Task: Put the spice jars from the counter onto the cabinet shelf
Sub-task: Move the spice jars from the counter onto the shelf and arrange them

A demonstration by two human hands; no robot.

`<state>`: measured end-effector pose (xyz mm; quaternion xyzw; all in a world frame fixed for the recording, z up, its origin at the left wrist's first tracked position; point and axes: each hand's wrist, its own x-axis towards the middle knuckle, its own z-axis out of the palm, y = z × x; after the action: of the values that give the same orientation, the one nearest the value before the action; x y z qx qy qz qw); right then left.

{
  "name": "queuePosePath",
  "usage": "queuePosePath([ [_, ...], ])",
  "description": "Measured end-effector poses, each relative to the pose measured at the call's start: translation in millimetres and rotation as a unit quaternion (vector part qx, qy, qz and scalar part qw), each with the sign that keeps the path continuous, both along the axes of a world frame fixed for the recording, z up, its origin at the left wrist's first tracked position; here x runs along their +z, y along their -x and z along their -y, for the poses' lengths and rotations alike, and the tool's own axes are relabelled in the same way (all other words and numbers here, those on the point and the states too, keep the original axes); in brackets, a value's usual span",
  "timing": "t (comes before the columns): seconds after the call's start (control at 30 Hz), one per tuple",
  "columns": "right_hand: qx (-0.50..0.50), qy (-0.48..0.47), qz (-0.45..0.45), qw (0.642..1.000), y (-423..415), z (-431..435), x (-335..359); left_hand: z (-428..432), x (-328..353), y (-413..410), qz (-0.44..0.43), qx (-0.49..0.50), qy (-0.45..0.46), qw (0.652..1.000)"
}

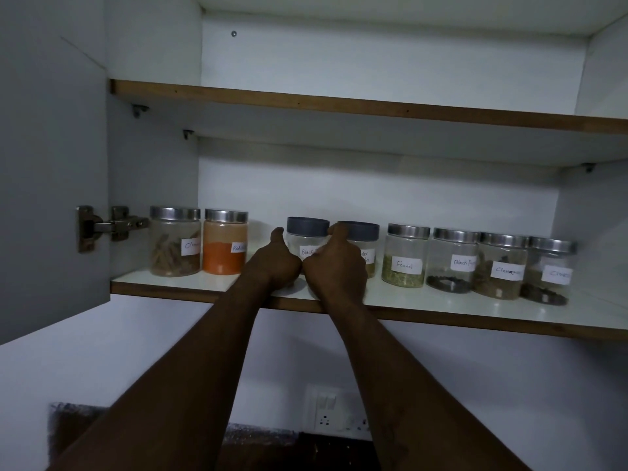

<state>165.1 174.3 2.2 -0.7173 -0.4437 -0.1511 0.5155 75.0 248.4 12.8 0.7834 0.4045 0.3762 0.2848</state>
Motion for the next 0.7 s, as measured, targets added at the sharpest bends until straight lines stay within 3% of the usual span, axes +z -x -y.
queuePosePath([
  [0.13,0.025,-0.012,0.021,0.999,-2,-2,-1,20,-14,18,0.163,0.137,-0.146,0.966],
  [0.23,0.093,0.037,0.061,0.993,1,-12,-4,26,-28,46,0.178,0.26,-0.216,0.924],
  [0.4,0.173,0.18,0.107,0.962,24,-37,0,11,-24,80,0.091,0.282,-0.149,0.943],
  [0.6,0.266,0.205,0.056,0.94,56,-64,8,-4,-13,77,0.092,0.241,-0.091,0.962],
  [0.7,0.277,0.191,0.028,0.941,53,-69,8,-22,-9,80,0.038,0.226,-0.039,0.973],
])
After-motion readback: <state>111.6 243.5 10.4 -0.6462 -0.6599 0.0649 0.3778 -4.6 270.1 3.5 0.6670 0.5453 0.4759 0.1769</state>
